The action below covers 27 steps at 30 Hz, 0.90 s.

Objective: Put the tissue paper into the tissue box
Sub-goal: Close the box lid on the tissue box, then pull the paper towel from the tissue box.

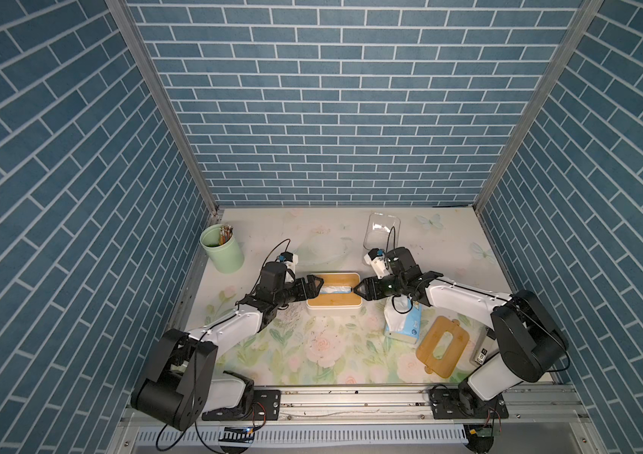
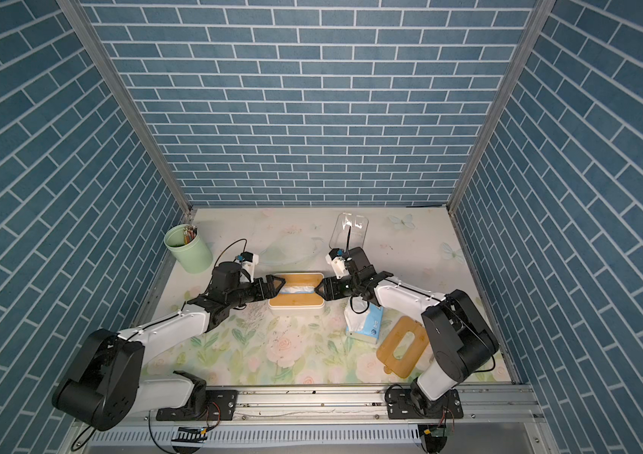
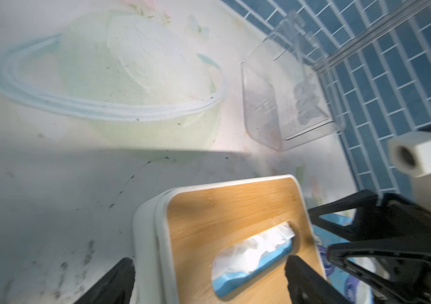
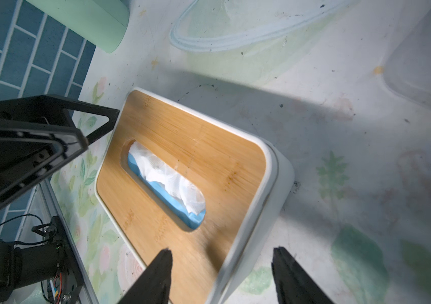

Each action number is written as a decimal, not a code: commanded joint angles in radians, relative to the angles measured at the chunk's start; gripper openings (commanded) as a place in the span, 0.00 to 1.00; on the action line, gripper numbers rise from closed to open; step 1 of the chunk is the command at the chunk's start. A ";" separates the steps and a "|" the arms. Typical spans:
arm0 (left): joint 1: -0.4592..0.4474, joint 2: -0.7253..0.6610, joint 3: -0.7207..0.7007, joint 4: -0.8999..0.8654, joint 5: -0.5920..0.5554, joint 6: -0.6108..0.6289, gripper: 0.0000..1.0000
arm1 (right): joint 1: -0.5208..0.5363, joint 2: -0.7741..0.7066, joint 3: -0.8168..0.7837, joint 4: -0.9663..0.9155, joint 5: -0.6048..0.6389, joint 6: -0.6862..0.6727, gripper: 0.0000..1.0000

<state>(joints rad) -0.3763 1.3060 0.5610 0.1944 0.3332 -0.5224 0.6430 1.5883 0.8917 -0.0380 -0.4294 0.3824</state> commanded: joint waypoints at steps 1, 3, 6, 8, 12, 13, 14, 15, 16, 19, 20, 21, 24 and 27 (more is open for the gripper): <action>-0.080 -0.071 0.116 -0.206 -0.237 0.197 0.91 | 0.004 -0.026 0.036 -0.060 0.061 -0.096 0.66; -0.144 -0.062 0.180 -0.313 -0.335 0.273 0.88 | 0.004 -0.050 0.042 -0.077 0.107 -0.131 0.68; -0.197 0.001 0.259 -0.423 -0.400 0.308 0.77 | 0.003 -0.087 0.014 -0.044 0.124 -0.147 0.69; -0.235 0.046 0.311 -0.491 -0.445 0.360 0.70 | 0.003 -0.115 -0.015 -0.013 0.134 -0.146 0.70; -0.277 0.149 0.426 -0.621 -0.480 0.524 0.54 | -0.007 -0.176 -0.092 0.065 0.139 -0.140 0.72; -0.279 0.173 0.449 -0.646 -0.479 0.560 0.49 | -0.011 -0.185 -0.103 0.080 0.133 -0.140 0.72; -0.279 0.197 0.476 -0.671 -0.473 0.602 0.45 | -0.015 -0.194 -0.113 0.092 0.127 -0.140 0.72; -0.279 0.222 0.503 -0.697 -0.470 0.642 0.41 | -0.020 -0.201 -0.118 0.097 0.121 -0.140 0.72; -0.280 0.237 0.524 -0.719 -0.460 0.678 0.39 | -0.021 -0.205 -0.123 0.100 0.118 -0.142 0.72; -0.284 0.277 0.558 -0.756 -0.396 0.793 0.34 | -0.031 -0.218 -0.138 0.114 0.108 -0.144 0.72; -0.284 0.289 0.566 -0.771 -0.384 0.821 0.34 | -0.034 -0.222 -0.142 0.115 0.104 -0.144 0.72; -0.284 0.303 0.576 -0.785 -0.382 0.840 0.32 | -0.036 -0.224 -0.146 0.117 0.103 -0.145 0.72; -0.285 0.329 0.596 -0.806 -0.363 0.861 0.28 | -0.044 -0.225 -0.158 0.131 0.096 -0.143 0.73; -0.289 0.351 0.604 -0.812 -0.362 0.871 0.28 | -0.046 -0.218 -0.162 0.136 0.089 -0.142 0.73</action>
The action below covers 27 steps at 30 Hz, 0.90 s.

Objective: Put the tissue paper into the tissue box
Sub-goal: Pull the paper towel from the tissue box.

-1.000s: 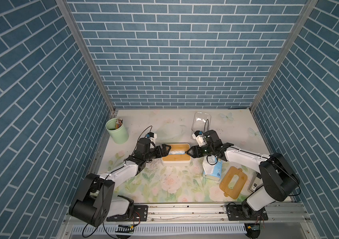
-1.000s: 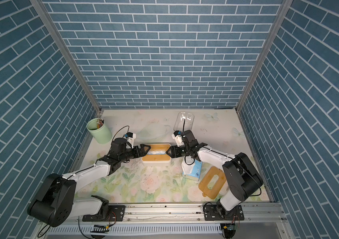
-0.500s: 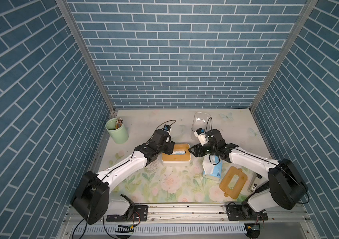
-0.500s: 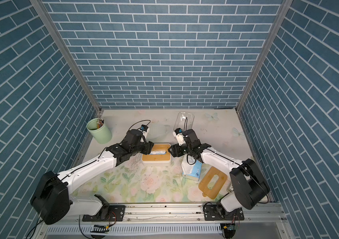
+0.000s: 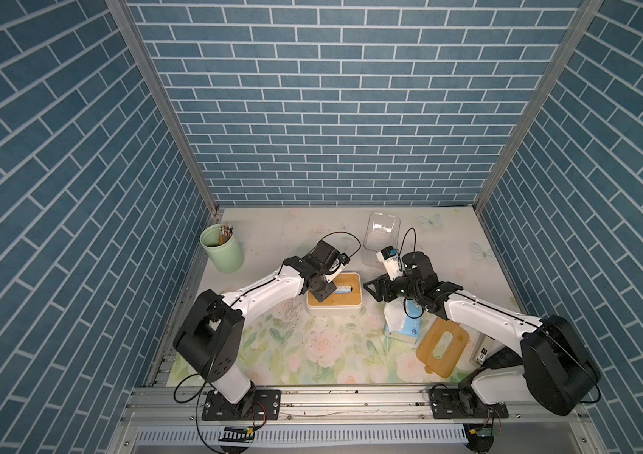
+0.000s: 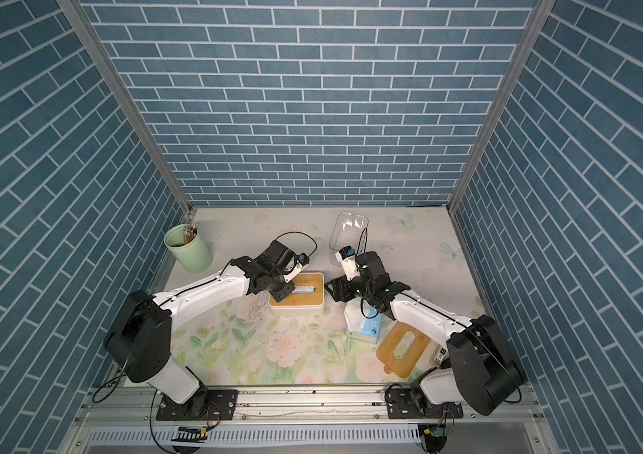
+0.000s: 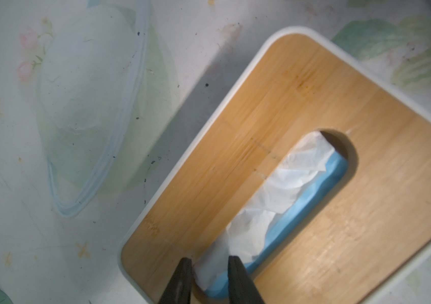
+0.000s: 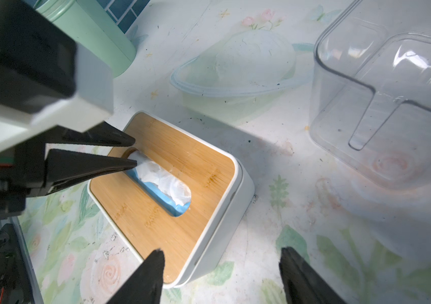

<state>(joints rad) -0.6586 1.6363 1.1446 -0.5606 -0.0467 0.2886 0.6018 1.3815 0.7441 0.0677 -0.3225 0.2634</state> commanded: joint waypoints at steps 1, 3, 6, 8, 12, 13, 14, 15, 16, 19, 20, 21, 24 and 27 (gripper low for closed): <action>-0.007 0.027 0.023 -0.060 0.005 0.061 0.28 | -0.005 -0.010 -0.015 0.031 -0.019 -0.022 0.73; -0.008 0.039 0.030 -0.065 0.001 0.064 0.28 | -0.007 -0.006 -0.015 0.032 -0.021 -0.023 0.73; -0.007 0.051 0.033 -0.058 -0.002 0.066 0.27 | -0.007 -0.006 -0.015 0.030 -0.023 -0.020 0.73; -0.007 0.061 0.036 -0.058 0.000 0.066 0.25 | -0.007 -0.008 -0.017 0.031 -0.023 -0.019 0.73; -0.008 0.076 0.046 -0.067 0.022 0.067 0.18 | -0.008 -0.010 -0.024 0.034 -0.021 -0.018 0.73; -0.008 0.073 0.044 -0.065 0.025 0.069 0.17 | -0.007 -0.009 -0.025 0.034 -0.021 -0.017 0.73; -0.008 0.075 0.044 -0.065 0.028 0.071 0.16 | -0.009 -0.009 -0.026 0.033 -0.021 -0.016 0.73; -0.009 0.075 0.044 -0.065 0.030 0.072 0.14 | -0.008 -0.007 -0.027 0.034 -0.021 -0.016 0.73; -0.008 0.075 0.045 -0.067 0.033 0.073 0.13 | -0.008 -0.006 -0.027 0.035 -0.021 -0.016 0.73; -0.008 0.071 0.047 -0.073 0.044 0.078 0.07 | -0.008 -0.004 -0.029 0.038 -0.021 -0.015 0.73; -0.008 0.072 0.047 -0.072 0.044 0.080 0.06 | -0.008 -0.004 -0.031 0.039 -0.021 -0.015 0.73; -0.007 0.074 0.047 -0.070 0.037 0.082 0.06 | -0.009 -0.003 -0.031 0.040 -0.023 -0.015 0.73; -0.007 0.091 0.055 -0.071 0.013 0.081 0.02 | -0.008 0.000 -0.031 0.044 -0.024 -0.013 0.73; -0.007 0.091 0.073 -0.065 0.004 0.069 0.00 | -0.008 0.006 -0.032 0.050 -0.029 -0.009 0.73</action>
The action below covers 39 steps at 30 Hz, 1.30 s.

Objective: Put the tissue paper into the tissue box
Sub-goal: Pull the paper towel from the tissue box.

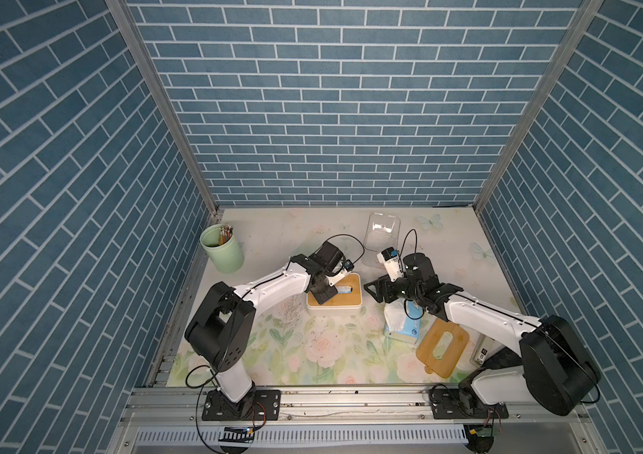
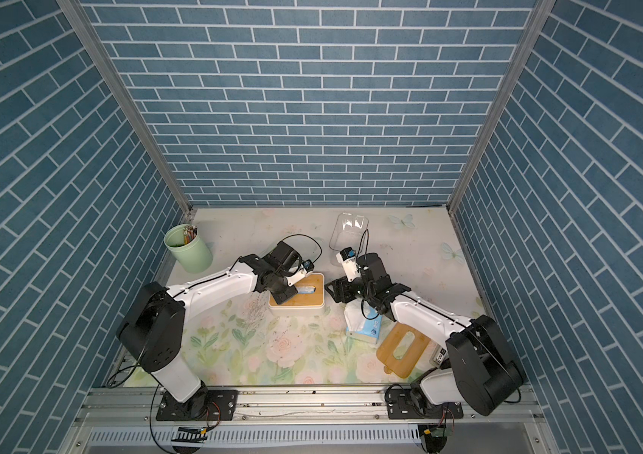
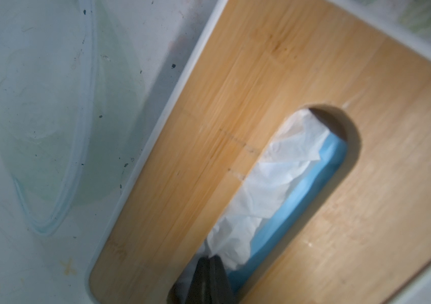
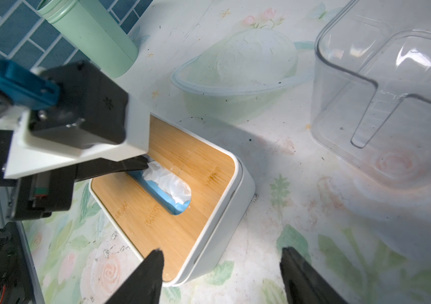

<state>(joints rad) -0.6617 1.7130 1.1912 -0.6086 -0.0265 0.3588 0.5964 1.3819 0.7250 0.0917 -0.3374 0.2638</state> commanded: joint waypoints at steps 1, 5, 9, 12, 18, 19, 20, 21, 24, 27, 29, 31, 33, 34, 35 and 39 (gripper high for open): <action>-0.004 0.002 0.026 -0.009 -0.013 0.000 0.00 | -0.003 0.008 -0.015 0.027 -0.015 -0.008 0.73; -0.005 -0.054 -0.006 0.033 0.026 0.012 0.00 | -0.003 0.017 -0.019 0.034 -0.015 -0.003 0.74; -0.003 -0.081 -0.026 0.052 0.034 0.017 0.00 | -0.004 0.025 -0.021 0.040 -0.017 0.002 0.74; 0.000 -0.094 -0.025 0.052 0.063 0.018 0.00 | -0.003 0.027 -0.019 0.043 -0.018 0.003 0.74; 0.008 -0.123 -0.027 0.055 0.097 0.022 0.00 | -0.003 0.034 -0.021 0.042 -0.018 0.004 0.74; 0.009 -0.126 -0.029 0.056 0.092 0.022 0.00 | -0.003 0.035 -0.021 0.042 -0.018 0.003 0.74; 0.010 -0.130 -0.031 0.059 0.080 0.022 0.00 | -0.003 0.035 -0.022 0.043 -0.018 0.003 0.74; 0.010 -0.127 -0.033 0.059 0.059 0.024 0.00 | -0.004 0.035 -0.022 0.043 -0.018 0.003 0.74; 0.012 -0.111 -0.028 0.051 0.004 0.025 0.00 | -0.003 0.038 -0.023 0.046 -0.018 0.003 0.74; 0.012 -0.083 -0.007 0.038 0.025 0.023 0.16 | -0.003 0.040 -0.023 0.047 -0.019 0.003 0.74; 0.012 -0.065 0.007 0.028 0.046 0.020 0.25 | -0.003 0.040 -0.024 0.048 -0.020 0.003 0.74; 0.013 -0.052 0.016 0.021 0.053 0.017 0.32 | -0.003 0.039 -0.027 0.048 -0.020 0.002 0.74; 0.014 -0.045 0.016 0.021 0.055 0.017 0.36 | -0.003 0.037 -0.031 0.048 -0.018 0.002 0.74; 0.013 -0.043 0.015 0.022 0.056 0.017 0.38 | -0.003 0.037 -0.032 0.048 -0.017 0.002 0.74; 0.013 -0.041 0.013 0.024 0.056 0.017 0.39 | -0.003 0.037 -0.033 0.048 -0.017 0.002 0.74; 0.015 -0.030 0.017 0.024 0.057 0.014 0.37 | -0.003 0.037 -0.035 0.049 -0.017 0.002 0.74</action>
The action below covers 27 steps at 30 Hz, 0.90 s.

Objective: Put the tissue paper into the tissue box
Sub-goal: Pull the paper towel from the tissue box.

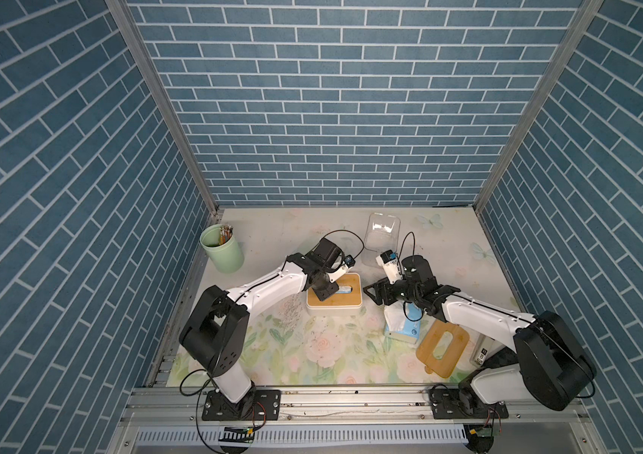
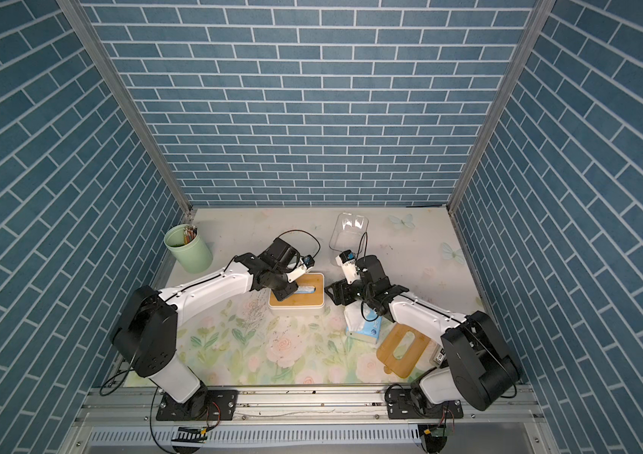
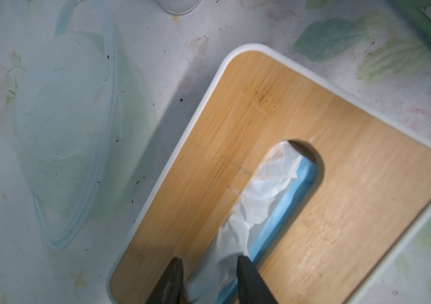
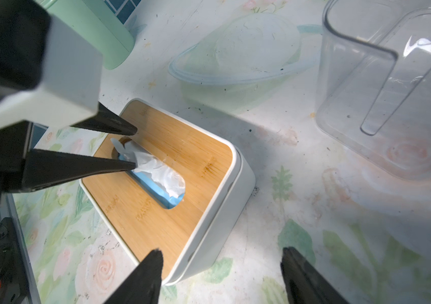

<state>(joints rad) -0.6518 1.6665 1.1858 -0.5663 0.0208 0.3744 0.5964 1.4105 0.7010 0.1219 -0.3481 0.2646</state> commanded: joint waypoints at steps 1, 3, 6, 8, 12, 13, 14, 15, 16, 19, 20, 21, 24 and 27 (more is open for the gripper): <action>0.006 0.021 0.024 -0.022 0.011 -0.002 0.33 | -0.004 0.008 -0.011 0.019 -0.006 0.001 0.74; 0.008 0.029 0.032 -0.034 0.028 -0.003 0.20 | -0.004 0.008 -0.011 0.019 -0.006 0.001 0.74; 0.009 0.030 0.032 -0.040 0.053 -0.001 0.05 | -0.005 0.008 -0.012 0.018 -0.006 0.001 0.74; 0.009 0.032 0.034 -0.043 0.056 0.000 0.04 | -0.005 0.010 -0.012 0.019 -0.005 0.001 0.74; 0.014 0.029 0.038 -0.046 0.057 -0.002 0.00 | -0.004 0.010 -0.014 0.018 -0.005 0.001 0.75; 0.014 0.028 0.038 -0.046 0.062 -0.002 0.00 | -0.005 0.010 -0.014 0.019 -0.005 0.001 0.75; 0.016 0.023 0.039 -0.046 0.067 -0.002 0.00 | -0.005 0.008 -0.014 0.019 -0.005 0.001 0.75; 0.016 0.017 0.038 -0.045 0.075 -0.003 0.00 | -0.004 0.008 -0.014 0.018 -0.005 0.001 0.75; 0.019 0.009 0.037 -0.043 0.088 -0.003 0.00 | -0.005 0.008 -0.015 0.019 -0.005 0.001 0.75; 0.025 -0.031 0.019 -0.030 0.130 0.001 0.00 | -0.005 0.008 -0.017 0.021 -0.003 0.001 0.75; 0.027 -0.044 0.011 -0.026 0.136 0.004 0.00 | -0.005 0.009 -0.017 0.022 -0.003 0.001 0.75; 0.030 -0.057 0.004 -0.024 0.137 0.008 0.00 | -0.004 0.010 -0.017 0.022 -0.002 0.001 0.75; 0.034 -0.077 -0.006 -0.033 0.152 0.016 0.00 | -0.004 0.013 -0.014 0.022 -0.003 0.001 0.75; 0.034 -0.085 -0.006 -0.036 0.173 0.021 0.00 | -0.004 0.014 -0.011 0.021 -0.003 0.001 0.75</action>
<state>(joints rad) -0.6239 1.6112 1.1870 -0.5945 0.1555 0.3801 0.5953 1.4120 0.6941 0.1284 -0.3477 0.2646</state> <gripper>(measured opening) 0.055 0.745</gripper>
